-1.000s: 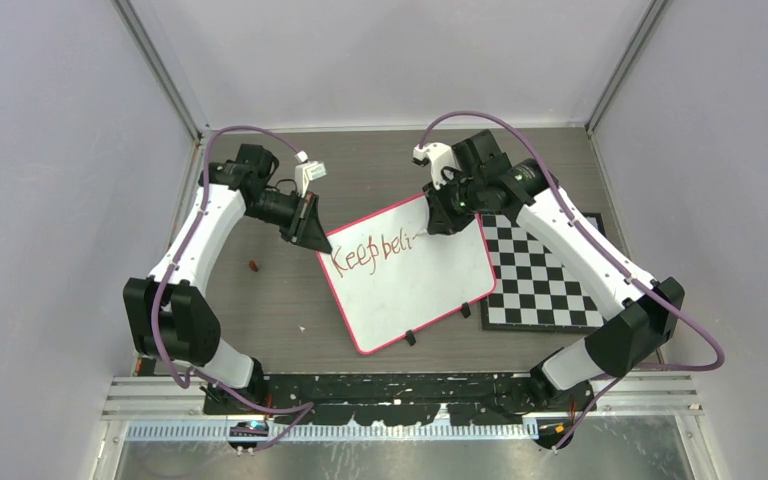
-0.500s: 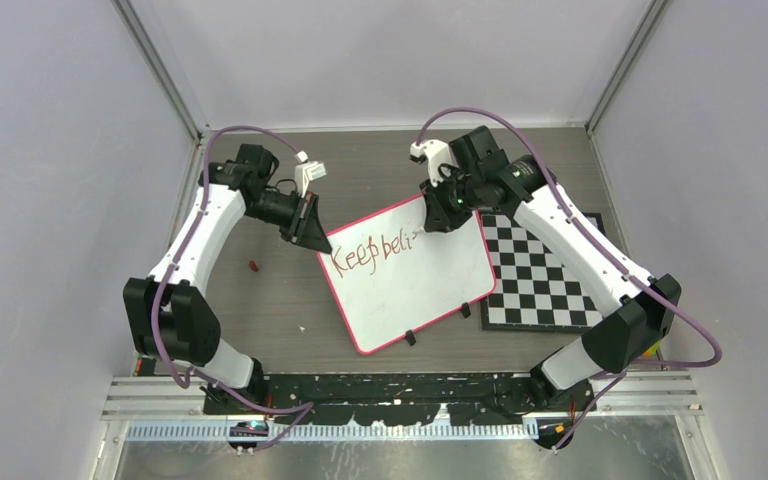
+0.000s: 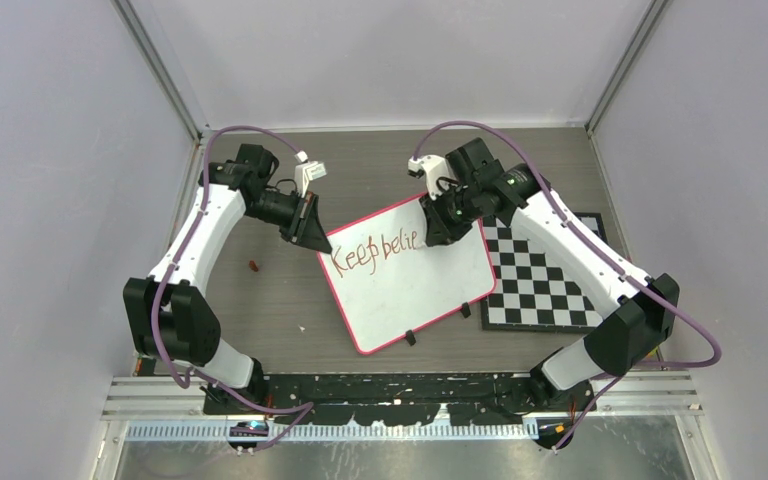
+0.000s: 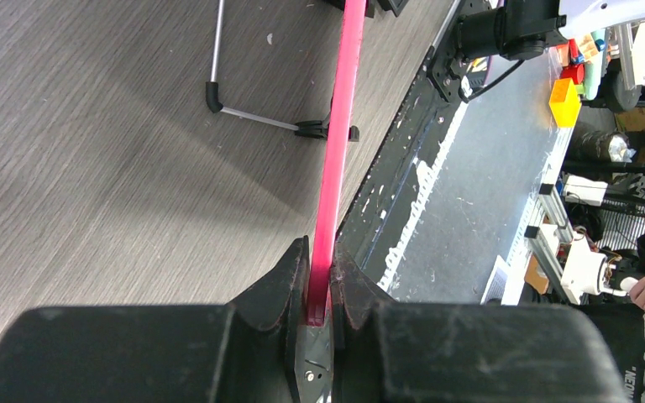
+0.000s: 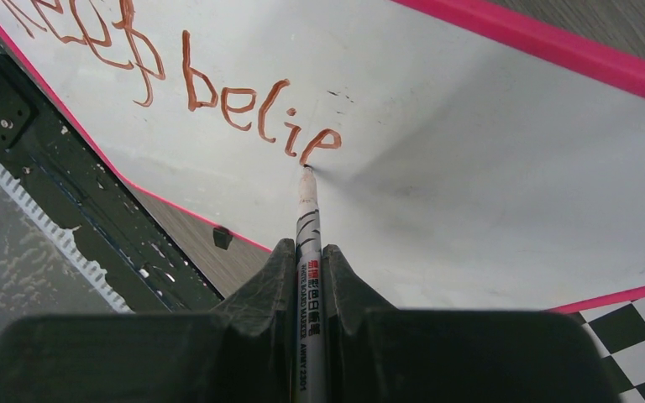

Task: Write a sentence on the whiteboard

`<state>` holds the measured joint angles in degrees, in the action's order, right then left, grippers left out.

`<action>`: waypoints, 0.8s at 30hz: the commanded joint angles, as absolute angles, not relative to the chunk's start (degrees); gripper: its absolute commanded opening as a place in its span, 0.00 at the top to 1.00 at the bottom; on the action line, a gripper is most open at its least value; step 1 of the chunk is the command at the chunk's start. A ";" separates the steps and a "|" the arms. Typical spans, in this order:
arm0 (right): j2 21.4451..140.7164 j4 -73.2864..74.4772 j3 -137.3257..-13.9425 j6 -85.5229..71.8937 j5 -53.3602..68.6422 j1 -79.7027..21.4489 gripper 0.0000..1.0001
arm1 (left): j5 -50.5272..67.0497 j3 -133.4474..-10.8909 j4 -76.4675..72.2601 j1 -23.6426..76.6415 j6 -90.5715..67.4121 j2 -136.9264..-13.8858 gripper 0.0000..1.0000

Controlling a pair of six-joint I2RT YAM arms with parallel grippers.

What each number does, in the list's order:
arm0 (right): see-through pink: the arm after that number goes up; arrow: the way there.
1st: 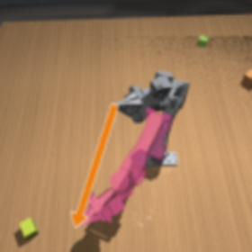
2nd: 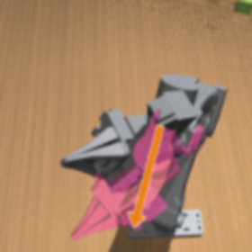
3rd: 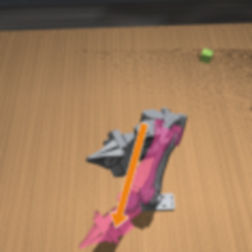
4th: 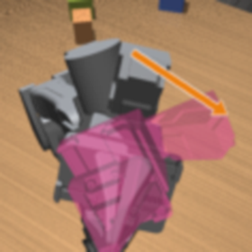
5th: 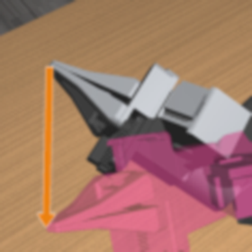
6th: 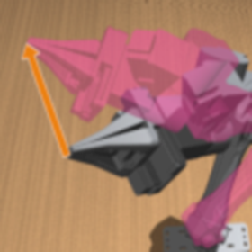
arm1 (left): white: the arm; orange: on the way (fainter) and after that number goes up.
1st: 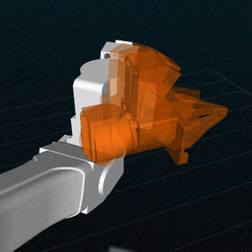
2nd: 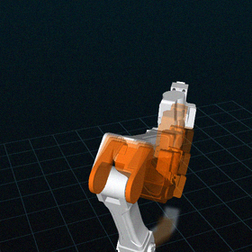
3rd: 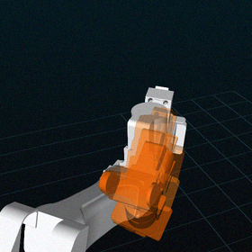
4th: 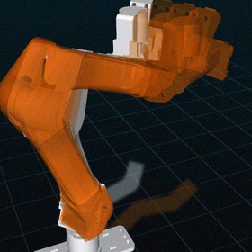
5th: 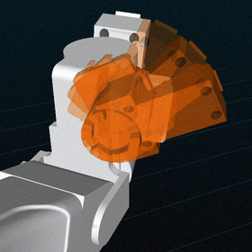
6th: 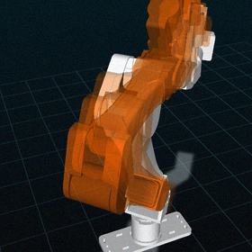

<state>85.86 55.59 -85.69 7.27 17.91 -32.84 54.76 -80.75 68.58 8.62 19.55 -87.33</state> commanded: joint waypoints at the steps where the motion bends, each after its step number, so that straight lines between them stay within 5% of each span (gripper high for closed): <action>1: 83.50 54.18 -87.32 8.79 15.40 -31.56 1.00 | 53.88 -80.90 67.88 8.61 18.41 -86.22 1.00; 24: 86.00 54.11 -90.95 9.73 14.02 -31.04 1.00 | 53.79 -80.95 67.95 8.61 18.31 -85.93 1.00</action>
<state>85.91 56.53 -90.59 8.91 15.79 -31.35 54.83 -80.75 68.60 8.62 19.53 -87.33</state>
